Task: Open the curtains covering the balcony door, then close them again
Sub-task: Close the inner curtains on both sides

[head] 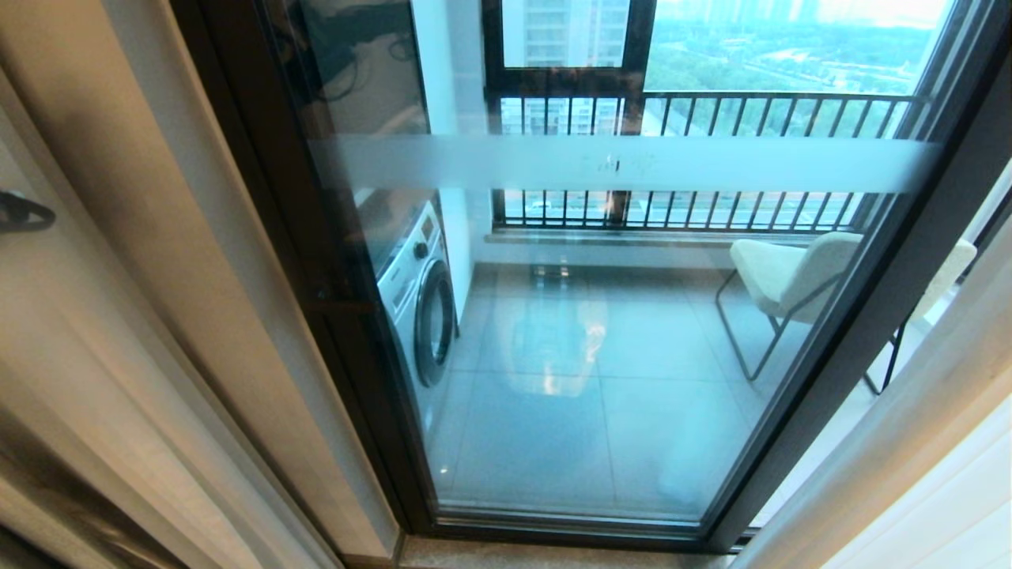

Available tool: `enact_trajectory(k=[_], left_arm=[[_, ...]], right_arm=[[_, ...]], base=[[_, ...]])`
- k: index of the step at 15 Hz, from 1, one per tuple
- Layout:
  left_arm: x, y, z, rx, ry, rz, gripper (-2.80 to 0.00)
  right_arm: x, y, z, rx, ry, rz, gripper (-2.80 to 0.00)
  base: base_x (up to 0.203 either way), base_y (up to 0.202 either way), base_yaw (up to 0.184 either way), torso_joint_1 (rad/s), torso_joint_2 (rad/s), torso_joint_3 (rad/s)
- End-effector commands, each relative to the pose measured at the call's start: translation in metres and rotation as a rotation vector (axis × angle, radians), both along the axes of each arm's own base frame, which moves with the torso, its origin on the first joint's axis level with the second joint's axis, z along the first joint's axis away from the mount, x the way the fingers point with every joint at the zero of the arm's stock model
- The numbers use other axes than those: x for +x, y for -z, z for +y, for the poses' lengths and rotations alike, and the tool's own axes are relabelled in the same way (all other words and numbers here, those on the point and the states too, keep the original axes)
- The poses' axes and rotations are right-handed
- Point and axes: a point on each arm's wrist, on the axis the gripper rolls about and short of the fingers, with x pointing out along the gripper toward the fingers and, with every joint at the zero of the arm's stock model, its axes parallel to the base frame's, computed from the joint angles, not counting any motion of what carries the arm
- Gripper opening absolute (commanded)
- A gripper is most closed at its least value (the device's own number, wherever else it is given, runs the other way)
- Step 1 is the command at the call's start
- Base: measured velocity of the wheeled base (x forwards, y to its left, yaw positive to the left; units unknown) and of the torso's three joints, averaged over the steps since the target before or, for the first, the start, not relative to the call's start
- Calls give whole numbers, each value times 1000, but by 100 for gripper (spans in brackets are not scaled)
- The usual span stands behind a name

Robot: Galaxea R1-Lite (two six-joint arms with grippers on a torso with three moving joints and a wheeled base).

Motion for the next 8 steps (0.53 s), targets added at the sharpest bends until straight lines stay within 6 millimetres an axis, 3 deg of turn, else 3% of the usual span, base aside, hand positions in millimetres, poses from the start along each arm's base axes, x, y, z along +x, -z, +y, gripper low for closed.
enact_trajectory(k=[1, 8], left_arm=[[17, 6, 11, -5, -12, 12, 0], [40, -8, 22, 9, 20, -68, 0]], right_arm=[[0, 0, 0, -1, -1, 0, -280], [0, 0, 0, -1, -1, -1, -280]], base=[[0, 0, 0, 0, 0, 0], [0, 0, 0, 0, 0, 0]])
